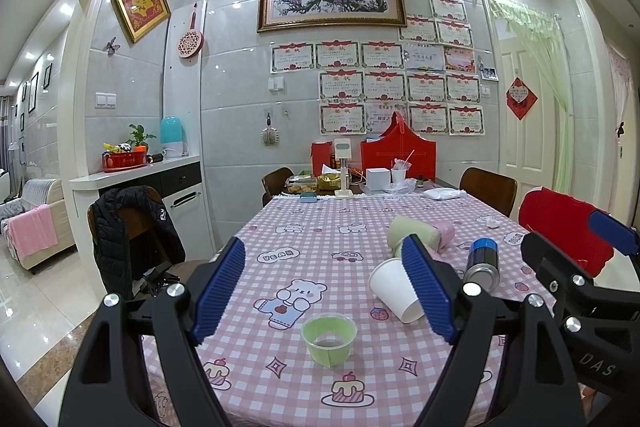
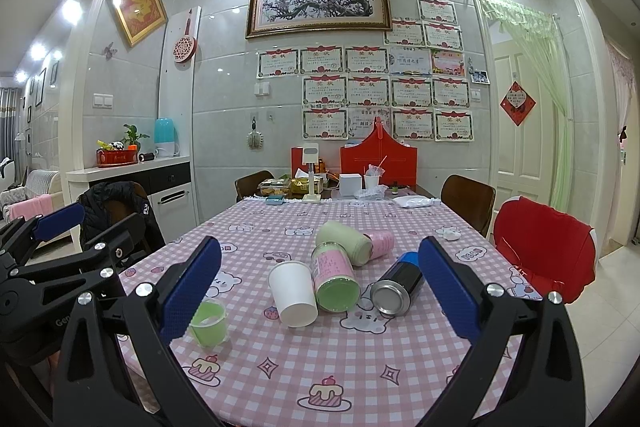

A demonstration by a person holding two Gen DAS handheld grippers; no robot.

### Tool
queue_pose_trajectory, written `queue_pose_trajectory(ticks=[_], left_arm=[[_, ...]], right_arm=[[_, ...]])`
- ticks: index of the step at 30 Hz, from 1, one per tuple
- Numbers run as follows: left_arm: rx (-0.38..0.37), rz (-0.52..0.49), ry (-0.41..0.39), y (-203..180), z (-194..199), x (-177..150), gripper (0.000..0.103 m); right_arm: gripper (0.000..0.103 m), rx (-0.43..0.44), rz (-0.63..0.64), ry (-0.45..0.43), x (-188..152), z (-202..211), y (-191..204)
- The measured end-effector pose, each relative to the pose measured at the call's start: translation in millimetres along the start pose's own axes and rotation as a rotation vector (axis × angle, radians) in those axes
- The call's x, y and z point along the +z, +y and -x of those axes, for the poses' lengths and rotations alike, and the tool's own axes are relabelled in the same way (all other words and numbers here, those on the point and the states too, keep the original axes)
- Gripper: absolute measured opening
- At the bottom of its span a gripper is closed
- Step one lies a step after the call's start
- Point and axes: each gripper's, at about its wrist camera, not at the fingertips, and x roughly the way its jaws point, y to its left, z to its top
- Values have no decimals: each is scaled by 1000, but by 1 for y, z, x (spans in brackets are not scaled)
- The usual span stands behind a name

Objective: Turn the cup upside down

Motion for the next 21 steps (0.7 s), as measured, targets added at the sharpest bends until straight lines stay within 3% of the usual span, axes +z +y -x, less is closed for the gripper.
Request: queue_pose_trajectory(ticks=[21], left_arm=[[1,-8,25,2,-11,-20,80]], right_arm=[[95,-2,-15,22,-17,-12,-2]])
